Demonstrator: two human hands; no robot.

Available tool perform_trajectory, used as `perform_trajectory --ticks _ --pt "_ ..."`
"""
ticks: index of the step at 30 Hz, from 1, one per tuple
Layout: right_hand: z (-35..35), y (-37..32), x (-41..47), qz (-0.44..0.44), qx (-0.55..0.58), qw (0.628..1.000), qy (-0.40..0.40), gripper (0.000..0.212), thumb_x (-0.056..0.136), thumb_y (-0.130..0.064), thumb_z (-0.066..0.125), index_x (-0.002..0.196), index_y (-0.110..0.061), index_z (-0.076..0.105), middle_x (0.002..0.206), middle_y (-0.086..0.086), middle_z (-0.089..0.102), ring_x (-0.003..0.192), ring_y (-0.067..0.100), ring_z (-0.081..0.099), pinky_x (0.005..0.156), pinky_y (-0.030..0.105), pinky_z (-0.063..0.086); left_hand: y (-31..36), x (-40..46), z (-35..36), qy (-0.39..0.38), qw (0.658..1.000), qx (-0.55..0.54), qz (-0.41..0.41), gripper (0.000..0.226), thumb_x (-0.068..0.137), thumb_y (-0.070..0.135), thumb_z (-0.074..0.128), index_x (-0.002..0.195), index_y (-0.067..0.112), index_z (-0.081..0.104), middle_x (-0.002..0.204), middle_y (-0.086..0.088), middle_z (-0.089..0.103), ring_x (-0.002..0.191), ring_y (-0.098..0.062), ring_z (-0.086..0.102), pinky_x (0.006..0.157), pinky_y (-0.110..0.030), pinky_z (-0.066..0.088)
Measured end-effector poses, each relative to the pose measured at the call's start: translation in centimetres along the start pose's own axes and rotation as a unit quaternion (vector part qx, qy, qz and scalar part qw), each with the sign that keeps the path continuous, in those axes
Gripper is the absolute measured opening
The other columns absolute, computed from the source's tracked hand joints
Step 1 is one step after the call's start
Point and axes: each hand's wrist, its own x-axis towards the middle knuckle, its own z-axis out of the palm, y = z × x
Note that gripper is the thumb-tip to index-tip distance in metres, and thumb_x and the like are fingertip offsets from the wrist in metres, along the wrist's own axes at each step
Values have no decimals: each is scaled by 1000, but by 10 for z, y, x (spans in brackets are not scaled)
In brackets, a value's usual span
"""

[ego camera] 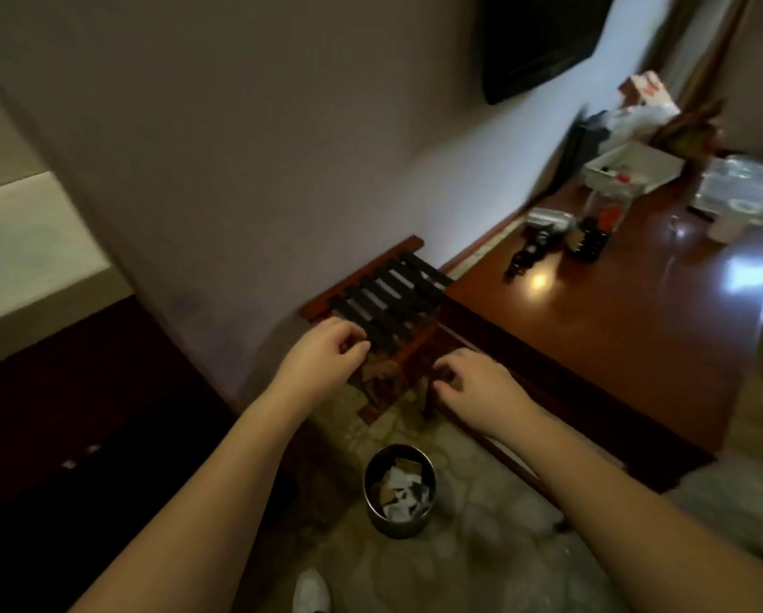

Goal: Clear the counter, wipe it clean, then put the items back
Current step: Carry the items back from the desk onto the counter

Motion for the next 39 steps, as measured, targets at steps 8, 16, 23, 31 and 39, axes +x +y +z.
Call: perform_trajectory --ticks 8,16,23,31,39 --pt "9 111 -49 150 31 988 -17 35 98 -36 45 129 -24 53 132 -4 49 119 16 49 95 31 38 56 43 104 -115 993 8 20 28 97 36 52 120 23 62 112 10 54 90 -4 54 73 -21 45" --pt "-4 196 -46 269 68 961 -5 34 98 -36 45 128 -24 54 129 -4 51 113 14 52 98 34 45 93 117 172 -154 988 15 13 28 98 33 52 121 21 62 117 5 57 79 -2 55 66 -19 48" --pt "-46 284 25 306 114 945 14 33 98 -35 48 128 -22 54 125 -3 52 103 11 53 92 28 47 112 235 214 -165 986 -18 7 23 97 29 52 117 22 62 117 4 58 89 -4 54 69 -20 42" --pt "-110 356 154 350 170 917 90 34 99 -38 45 127 -21 55 124 -2 56 91 7 54 70 18 43 130 395 249 -182 983 -35 -15 23 98 29 50 116 20 60 116 2 56 79 -10 59 60 -23 45" --pt "-174 402 272 381 272 865 181 39 100 -41 41 128 -16 52 83 -8 59 75 14 62 62 29 49 157 520 296 -209 978 -8 -24 35 97 35 51 126 15 55 123 -3 51 90 -15 55 75 -32 49"
